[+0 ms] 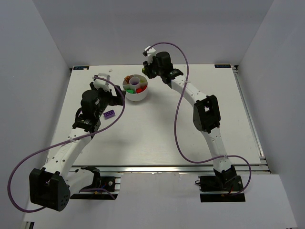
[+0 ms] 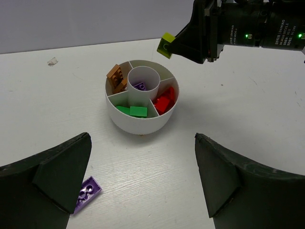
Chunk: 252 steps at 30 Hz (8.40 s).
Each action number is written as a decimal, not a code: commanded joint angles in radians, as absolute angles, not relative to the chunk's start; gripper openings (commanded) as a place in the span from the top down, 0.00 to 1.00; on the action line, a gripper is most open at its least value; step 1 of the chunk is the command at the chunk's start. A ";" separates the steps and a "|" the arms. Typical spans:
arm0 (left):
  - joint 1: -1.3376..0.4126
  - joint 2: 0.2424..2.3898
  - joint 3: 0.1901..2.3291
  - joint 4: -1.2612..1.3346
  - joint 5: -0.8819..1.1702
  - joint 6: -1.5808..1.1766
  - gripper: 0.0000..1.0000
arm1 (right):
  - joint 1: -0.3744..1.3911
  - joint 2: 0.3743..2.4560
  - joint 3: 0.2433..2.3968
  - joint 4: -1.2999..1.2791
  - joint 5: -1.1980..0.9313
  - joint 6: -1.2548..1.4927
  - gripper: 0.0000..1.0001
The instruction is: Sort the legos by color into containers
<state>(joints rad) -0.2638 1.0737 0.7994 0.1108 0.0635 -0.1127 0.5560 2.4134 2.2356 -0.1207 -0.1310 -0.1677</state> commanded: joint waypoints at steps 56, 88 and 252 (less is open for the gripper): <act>-0.163 1.346 0.917 -0.104 -0.162 -0.137 0.79 | 0.698 1.669 1.428 -0.408 -0.745 -0.494 0.84; 0.064 1.704 1.046 -0.253 -0.201 -0.333 0.36 | 0.644 1.496 1.154 -0.187 -0.752 -0.299 0.51; -0.233 1.867 1.272 -0.638 -0.229 0.682 0.18 | 0.402 1.239 1.008 -0.048 -1.012 -0.327 0.45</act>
